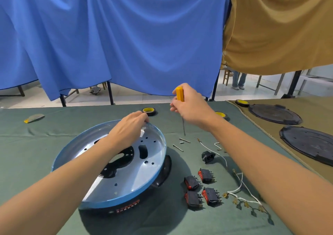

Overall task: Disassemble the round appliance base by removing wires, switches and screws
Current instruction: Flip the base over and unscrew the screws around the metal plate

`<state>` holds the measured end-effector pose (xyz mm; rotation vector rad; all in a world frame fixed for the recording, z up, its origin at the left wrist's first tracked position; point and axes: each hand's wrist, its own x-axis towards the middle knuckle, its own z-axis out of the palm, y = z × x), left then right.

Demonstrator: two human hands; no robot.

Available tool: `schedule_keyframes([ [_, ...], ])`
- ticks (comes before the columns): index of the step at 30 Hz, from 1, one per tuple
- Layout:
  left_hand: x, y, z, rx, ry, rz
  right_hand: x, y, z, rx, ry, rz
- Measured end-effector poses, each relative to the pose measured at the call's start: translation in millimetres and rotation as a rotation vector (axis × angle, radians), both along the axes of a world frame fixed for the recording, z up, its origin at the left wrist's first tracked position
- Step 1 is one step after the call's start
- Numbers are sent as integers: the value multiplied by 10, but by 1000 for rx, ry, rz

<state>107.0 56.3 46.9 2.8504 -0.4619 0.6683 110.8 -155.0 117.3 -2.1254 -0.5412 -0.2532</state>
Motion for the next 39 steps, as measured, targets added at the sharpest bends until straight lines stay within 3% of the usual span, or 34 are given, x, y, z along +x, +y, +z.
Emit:
schedule_keyframes([
  [3,9,10,-11,25,22,-3,-86,82,53,175,-212,31],
  [6,22,10,-15,19,28,-16,-205,191,46,278,-217,168],
  [13,-33,8,31,-28,8,-75,-298,468,-182,8,-325,254],
  [23,-76,-10,52,-80,-18,-81,-214,454,-223,-7,-336,251],
  [32,-75,-16,41,-86,-31,-101,-140,401,-296,-351,-364,179],
  [39,-88,-7,43,-74,-47,-123,-114,387,-140,-373,-275,301],
])
